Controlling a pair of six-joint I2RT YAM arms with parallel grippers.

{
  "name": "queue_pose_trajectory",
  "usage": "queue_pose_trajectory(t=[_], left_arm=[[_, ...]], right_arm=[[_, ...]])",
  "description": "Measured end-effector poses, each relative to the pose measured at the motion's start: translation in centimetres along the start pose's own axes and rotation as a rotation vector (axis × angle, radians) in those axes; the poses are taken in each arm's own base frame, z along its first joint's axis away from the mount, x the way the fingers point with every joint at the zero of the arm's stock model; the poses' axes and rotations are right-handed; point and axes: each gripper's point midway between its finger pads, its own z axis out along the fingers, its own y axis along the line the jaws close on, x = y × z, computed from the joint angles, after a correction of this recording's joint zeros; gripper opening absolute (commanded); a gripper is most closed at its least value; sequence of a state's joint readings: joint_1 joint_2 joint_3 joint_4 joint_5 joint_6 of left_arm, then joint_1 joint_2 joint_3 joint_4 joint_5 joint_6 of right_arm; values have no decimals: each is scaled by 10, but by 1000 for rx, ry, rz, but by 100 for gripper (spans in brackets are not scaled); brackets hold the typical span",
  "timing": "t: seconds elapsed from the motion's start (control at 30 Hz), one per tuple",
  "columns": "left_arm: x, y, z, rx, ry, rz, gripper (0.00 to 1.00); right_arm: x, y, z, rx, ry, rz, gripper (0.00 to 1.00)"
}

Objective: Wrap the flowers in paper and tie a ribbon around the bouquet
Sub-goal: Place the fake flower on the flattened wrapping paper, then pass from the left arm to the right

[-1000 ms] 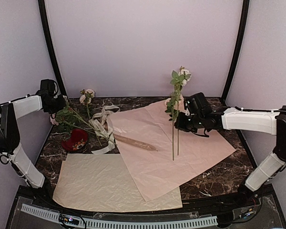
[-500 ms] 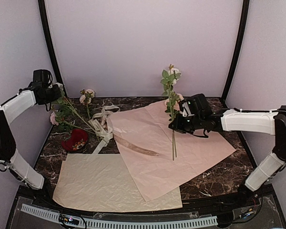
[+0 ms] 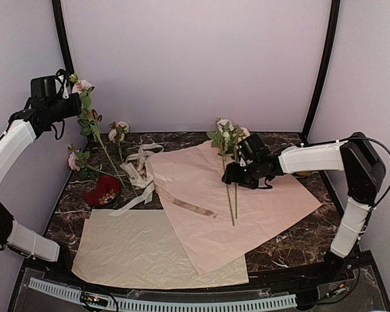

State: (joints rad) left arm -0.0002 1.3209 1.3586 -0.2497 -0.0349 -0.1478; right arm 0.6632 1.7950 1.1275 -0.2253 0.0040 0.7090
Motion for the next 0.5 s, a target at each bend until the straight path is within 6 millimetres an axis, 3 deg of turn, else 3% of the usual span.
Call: queue_pose_trajectory(t=[0.13, 0.23, 0.33, 0.47, 0.5], left_arm=[[-19, -35, -17, 118, -45, 58, 0], [-36, -67, -35, 244, -87, 86, 0], [-48, -100, -55, 372, -121, 109, 0], [-56, -150, -86, 565, -161, 123, 0], [-57, -162, -94, 620, -167, 114, 0]], right_arm=[[-16, 15, -12, -26, -37, -68, 79], [-31, 42, -30, -90, -86, -167, 80], [-43, 88, -58, -207, -145, -285, 80], [-43, 184, -115, -538, -242, -456, 81], [-42, 196, -122, -579, -254, -475, 82]])
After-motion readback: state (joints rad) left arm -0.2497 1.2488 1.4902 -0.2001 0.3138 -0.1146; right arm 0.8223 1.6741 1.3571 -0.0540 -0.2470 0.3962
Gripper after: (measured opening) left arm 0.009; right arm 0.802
